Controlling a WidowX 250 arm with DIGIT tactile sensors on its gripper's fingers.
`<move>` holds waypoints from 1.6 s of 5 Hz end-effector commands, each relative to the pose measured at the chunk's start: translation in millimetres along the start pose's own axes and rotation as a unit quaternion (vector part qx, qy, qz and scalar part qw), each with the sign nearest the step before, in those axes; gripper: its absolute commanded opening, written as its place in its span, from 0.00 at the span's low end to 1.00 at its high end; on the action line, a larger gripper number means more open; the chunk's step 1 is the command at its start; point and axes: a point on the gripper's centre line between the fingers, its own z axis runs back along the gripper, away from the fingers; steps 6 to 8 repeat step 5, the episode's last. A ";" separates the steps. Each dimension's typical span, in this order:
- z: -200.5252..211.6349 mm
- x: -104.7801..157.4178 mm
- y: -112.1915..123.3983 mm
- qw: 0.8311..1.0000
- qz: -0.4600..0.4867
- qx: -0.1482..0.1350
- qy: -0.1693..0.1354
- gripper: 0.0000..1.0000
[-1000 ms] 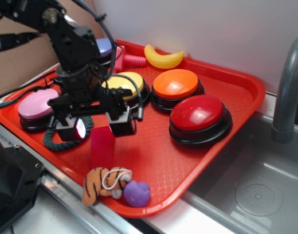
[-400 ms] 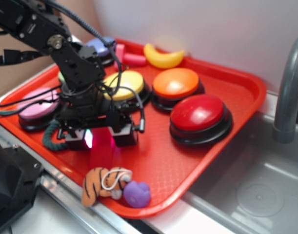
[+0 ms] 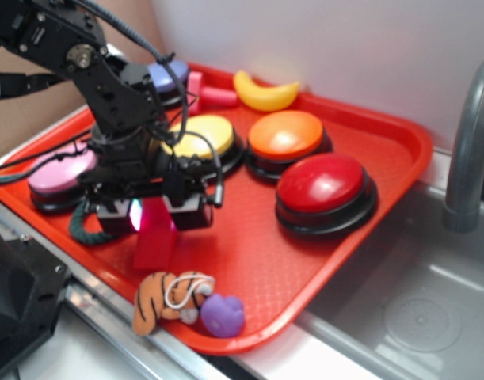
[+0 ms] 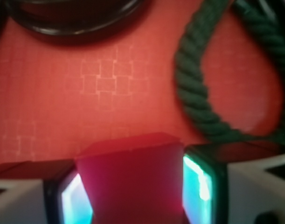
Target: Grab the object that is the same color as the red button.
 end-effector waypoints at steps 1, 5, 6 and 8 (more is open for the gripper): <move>76.7 13.8 -22.7 0.982 -0.189 -0.009 0.025 0.00; 143.1 21.0 -23.7 0.944 -0.320 -0.075 0.021 0.00; 143.1 21.0 -23.7 0.944 -0.320 -0.075 0.021 0.00; 143.1 21.0 -23.7 0.944 -0.320 -0.075 0.021 0.00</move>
